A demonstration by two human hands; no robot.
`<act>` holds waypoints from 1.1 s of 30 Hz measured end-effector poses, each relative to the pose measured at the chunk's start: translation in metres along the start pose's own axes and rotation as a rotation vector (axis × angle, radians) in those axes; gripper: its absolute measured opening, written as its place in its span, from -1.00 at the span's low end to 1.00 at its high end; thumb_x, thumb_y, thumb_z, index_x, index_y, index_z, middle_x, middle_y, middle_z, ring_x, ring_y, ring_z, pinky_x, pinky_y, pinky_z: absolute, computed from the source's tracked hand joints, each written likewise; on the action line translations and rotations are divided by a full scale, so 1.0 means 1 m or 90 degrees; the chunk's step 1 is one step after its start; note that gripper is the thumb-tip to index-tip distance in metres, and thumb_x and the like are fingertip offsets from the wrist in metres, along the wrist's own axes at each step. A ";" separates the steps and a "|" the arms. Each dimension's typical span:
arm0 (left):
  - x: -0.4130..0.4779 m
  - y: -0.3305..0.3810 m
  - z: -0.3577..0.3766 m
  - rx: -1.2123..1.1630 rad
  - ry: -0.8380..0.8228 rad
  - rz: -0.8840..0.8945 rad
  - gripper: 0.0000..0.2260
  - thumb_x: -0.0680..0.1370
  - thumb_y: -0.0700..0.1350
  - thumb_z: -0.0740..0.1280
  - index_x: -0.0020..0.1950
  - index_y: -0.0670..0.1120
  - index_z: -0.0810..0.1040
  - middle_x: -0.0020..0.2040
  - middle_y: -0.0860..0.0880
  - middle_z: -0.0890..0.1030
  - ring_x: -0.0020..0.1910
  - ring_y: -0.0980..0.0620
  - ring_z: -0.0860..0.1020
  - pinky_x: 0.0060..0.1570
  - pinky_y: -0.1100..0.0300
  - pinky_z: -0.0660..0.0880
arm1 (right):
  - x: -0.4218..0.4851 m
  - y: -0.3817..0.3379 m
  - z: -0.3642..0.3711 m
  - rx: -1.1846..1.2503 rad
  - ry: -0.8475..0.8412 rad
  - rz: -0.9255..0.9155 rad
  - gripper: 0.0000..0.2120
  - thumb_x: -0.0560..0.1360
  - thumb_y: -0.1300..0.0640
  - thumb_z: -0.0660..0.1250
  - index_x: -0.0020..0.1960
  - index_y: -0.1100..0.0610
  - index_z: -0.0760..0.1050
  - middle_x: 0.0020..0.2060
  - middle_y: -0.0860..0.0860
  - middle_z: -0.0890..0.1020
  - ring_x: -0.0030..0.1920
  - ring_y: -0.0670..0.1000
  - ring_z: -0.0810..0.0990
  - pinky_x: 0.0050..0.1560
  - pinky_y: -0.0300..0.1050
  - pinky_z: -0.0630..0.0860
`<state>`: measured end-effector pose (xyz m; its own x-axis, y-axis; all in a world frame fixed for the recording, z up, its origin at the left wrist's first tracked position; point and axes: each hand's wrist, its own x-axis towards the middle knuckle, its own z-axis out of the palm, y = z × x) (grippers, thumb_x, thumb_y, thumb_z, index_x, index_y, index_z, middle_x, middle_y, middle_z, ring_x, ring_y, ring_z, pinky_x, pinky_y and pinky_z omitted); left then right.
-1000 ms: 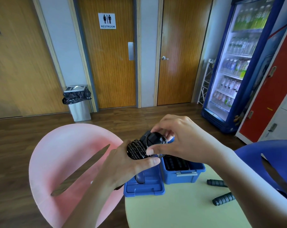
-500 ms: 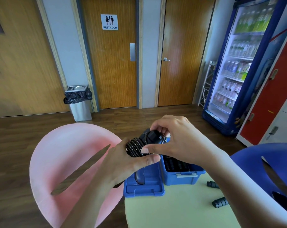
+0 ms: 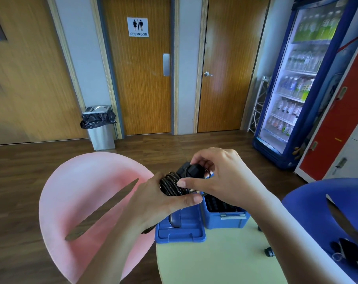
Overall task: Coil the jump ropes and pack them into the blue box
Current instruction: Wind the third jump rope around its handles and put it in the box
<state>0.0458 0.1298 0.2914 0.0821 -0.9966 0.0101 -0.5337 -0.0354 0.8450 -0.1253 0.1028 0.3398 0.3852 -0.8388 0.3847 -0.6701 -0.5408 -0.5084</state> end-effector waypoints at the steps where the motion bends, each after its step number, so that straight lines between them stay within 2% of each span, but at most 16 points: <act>1: 0.000 0.000 0.000 -0.001 -0.002 -0.004 -0.37 -0.02 0.47 0.42 -0.16 0.08 0.48 -0.48 0.19 0.53 -0.50 0.19 0.49 -0.41 0.22 0.41 | 0.000 0.000 0.000 0.009 0.000 0.003 -0.59 0.21 -0.27 0.51 -0.15 0.01 0.57 -0.28 -0.12 0.56 -0.23 -0.14 0.48 -0.22 -0.31 0.38; 5: -0.004 -0.002 -0.001 -0.006 -0.013 -0.018 -0.35 -0.03 0.46 0.42 -0.14 0.06 0.48 -0.49 0.17 0.56 -0.54 0.21 0.50 -0.41 0.21 0.42 | -0.001 -0.001 0.002 0.049 -0.019 0.026 -0.59 0.18 -0.25 0.54 -0.17 0.02 0.59 -0.32 -0.09 0.63 -0.26 -0.13 0.55 -0.24 -0.29 0.49; 7: -0.005 -0.002 0.000 0.003 -0.015 -0.025 -0.34 -0.04 0.46 0.41 -0.13 0.07 0.48 -0.47 0.14 0.58 -0.51 0.22 0.51 -0.40 0.22 0.42 | 0.000 0.000 0.005 0.047 -0.030 0.037 -0.59 0.18 -0.27 0.53 -0.18 0.01 0.58 -0.32 -0.08 0.64 -0.26 -0.13 0.56 -0.26 -0.33 0.49; 10: -0.007 -0.002 0.001 0.012 -0.037 -0.031 -0.33 -0.03 0.45 0.40 -0.11 0.07 0.46 -0.47 0.21 0.59 -0.55 0.28 0.49 -0.38 0.19 0.41 | 0.001 0.001 0.008 0.054 -0.048 0.059 -0.63 0.23 -0.28 0.50 -0.20 -0.02 0.58 -0.35 -0.10 0.62 -0.32 -0.16 0.53 -0.33 -0.39 0.43; 12: -0.008 -0.002 0.003 0.026 -0.035 -0.033 -0.31 -0.04 0.47 0.39 -0.08 0.09 0.46 -0.40 0.20 0.62 -0.46 0.29 0.53 -0.35 0.19 0.45 | -0.001 0.001 0.010 0.068 -0.046 0.071 -0.65 0.25 -0.28 0.47 -0.21 -0.02 0.58 -0.37 -0.10 0.61 -0.35 -0.16 0.52 -0.35 -0.40 0.41; 15: -0.005 -0.004 0.005 0.028 -0.026 -0.033 -0.26 -0.05 0.48 0.39 0.01 0.13 0.49 -0.16 0.15 0.65 -0.17 0.19 0.60 -0.12 0.13 0.59 | -0.002 0.000 0.015 0.103 -0.020 0.088 -0.67 0.32 -0.26 0.43 -0.23 0.01 0.60 -0.32 -0.04 0.65 -0.26 -0.10 0.56 -0.28 -0.35 0.42; 16: -0.003 -0.003 0.005 0.026 -0.025 -0.036 -0.26 -0.05 0.48 0.39 0.01 0.13 0.49 -0.13 0.14 0.64 -0.13 0.16 0.60 -0.10 0.12 0.58 | -0.001 0.000 0.016 0.107 -0.012 0.096 -0.67 0.34 -0.26 0.41 -0.24 0.01 0.60 -0.30 -0.04 0.66 -0.23 -0.11 0.56 -0.24 -0.36 0.42; 20: -0.001 -0.001 0.006 0.025 -0.033 -0.051 -0.33 0.01 0.43 0.45 -0.06 0.06 0.47 -0.23 0.11 0.61 -0.28 0.14 0.56 -0.36 0.24 0.42 | 0.001 -0.002 0.019 0.127 0.007 0.137 -0.64 0.43 -0.24 0.33 -0.24 0.04 0.64 -0.33 -0.04 0.67 -0.23 -0.13 0.59 -0.20 -0.34 0.45; 22: 0.001 0.000 0.006 0.035 -0.032 -0.059 -0.39 0.09 0.36 0.51 -0.06 0.04 0.47 -0.24 0.11 0.60 -0.28 0.14 0.56 -0.37 0.23 0.40 | 0.000 -0.002 0.023 0.145 0.008 0.157 -0.65 0.44 -0.21 0.34 -0.24 0.06 0.65 -0.34 -0.02 0.67 -0.25 -0.12 0.58 -0.24 -0.32 0.45; 27: 0.005 -0.004 0.008 0.048 -0.033 -0.062 -0.33 -0.03 0.43 0.41 -0.09 0.06 0.48 -0.26 0.12 0.62 -0.27 0.15 0.57 -0.36 0.22 0.41 | 0.001 -0.002 0.028 0.149 0.011 0.198 -0.73 0.46 -0.15 0.34 -0.20 0.04 0.64 -0.31 -0.07 0.67 -0.23 -0.15 0.59 -0.32 -0.36 0.43; 32: 0.010 -0.003 0.011 0.072 0.002 -0.062 -0.35 -0.01 0.42 0.42 -0.09 0.07 0.46 -0.26 0.10 0.60 -0.30 0.13 0.54 -0.37 0.22 0.40 | -0.001 -0.007 0.034 0.241 0.028 0.222 -0.86 0.49 -0.05 0.35 -0.13 0.02 0.55 -0.27 -0.05 0.63 -0.51 -0.12 0.57 -0.49 -0.31 0.48; 33: 0.012 -0.003 0.010 0.066 0.001 -0.055 -0.34 -0.01 0.44 0.42 -0.08 0.08 0.46 -0.26 0.10 0.60 -0.32 0.13 0.54 -0.39 0.22 0.39 | 0.001 -0.006 0.031 0.263 0.033 0.228 -0.87 0.50 -0.04 0.33 -0.09 0.00 0.54 -0.25 -0.04 0.64 -0.50 -0.11 0.59 -0.48 -0.33 0.49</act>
<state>0.0403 0.1171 0.2839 0.1326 -0.9894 -0.0589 -0.6082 -0.1281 0.7834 -0.1012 0.1034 0.3195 0.1401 -0.9766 0.1633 -0.4449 -0.2094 -0.8707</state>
